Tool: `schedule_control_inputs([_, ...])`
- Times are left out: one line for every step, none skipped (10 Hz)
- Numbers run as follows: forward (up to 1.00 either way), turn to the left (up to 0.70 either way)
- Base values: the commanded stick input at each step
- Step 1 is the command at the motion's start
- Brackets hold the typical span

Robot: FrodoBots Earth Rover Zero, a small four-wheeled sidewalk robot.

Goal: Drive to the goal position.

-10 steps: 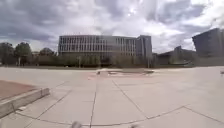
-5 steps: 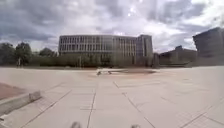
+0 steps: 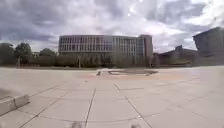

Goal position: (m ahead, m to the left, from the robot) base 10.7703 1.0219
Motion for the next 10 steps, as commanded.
schedule_control_inputs([0.70,0.00])
schedule_control_inputs([0.70,0.00])
schedule_control_inputs([0.70,0.00])
schedule_control_inputs([0.70,0.00])
schedule_control_inputs([0.70,0.00])
schedule_control_inputs([0.70,0.00])
schedule_control_inputs([0.70,0.00])
schedule_control_inputs([0.70,0.35])
schedule_control_inputs([0.70,0.35])
schedule_control_inputs([0.70,0.23])
